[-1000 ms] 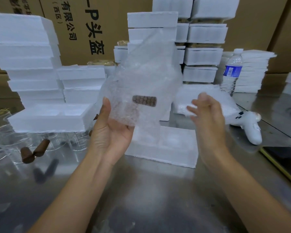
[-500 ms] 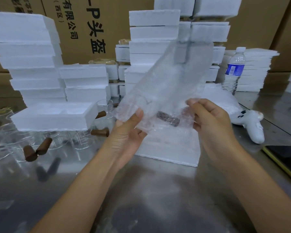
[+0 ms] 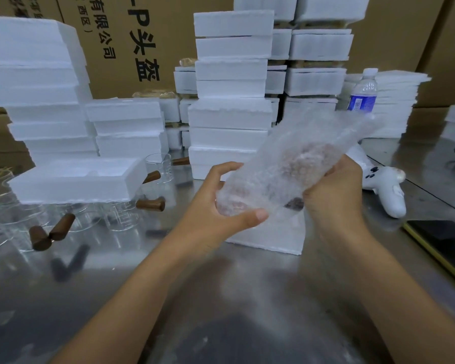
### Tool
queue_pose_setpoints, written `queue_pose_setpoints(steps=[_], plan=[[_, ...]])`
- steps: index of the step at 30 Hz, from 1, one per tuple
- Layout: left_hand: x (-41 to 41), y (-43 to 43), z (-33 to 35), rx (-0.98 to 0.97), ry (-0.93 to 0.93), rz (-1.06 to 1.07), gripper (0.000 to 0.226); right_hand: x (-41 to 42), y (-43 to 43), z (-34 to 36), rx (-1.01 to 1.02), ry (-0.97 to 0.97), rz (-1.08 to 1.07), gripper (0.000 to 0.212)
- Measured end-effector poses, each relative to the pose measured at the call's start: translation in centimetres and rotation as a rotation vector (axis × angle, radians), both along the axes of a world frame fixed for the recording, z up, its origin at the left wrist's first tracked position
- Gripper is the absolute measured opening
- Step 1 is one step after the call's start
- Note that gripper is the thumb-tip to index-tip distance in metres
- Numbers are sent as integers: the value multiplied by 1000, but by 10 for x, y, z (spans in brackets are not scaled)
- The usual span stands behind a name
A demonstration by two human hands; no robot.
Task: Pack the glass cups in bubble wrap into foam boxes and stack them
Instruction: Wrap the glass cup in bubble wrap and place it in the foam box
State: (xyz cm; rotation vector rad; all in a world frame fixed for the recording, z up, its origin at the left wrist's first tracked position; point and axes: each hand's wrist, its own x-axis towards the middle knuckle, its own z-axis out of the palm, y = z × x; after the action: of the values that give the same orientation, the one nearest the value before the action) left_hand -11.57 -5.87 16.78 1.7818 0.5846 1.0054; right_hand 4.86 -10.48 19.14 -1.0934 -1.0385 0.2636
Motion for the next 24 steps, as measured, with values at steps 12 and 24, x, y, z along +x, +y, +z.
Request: queue_pose_setpoints(steps=[12, 24], plan=[[4, 3, -1, 142, -34, 123, 43, -10, -8, 3, -219, -390, 347, 35], [3, 5, -3, 92, -74, 152, 44, -11, -4, -3, -134, -769, 71, 13]])
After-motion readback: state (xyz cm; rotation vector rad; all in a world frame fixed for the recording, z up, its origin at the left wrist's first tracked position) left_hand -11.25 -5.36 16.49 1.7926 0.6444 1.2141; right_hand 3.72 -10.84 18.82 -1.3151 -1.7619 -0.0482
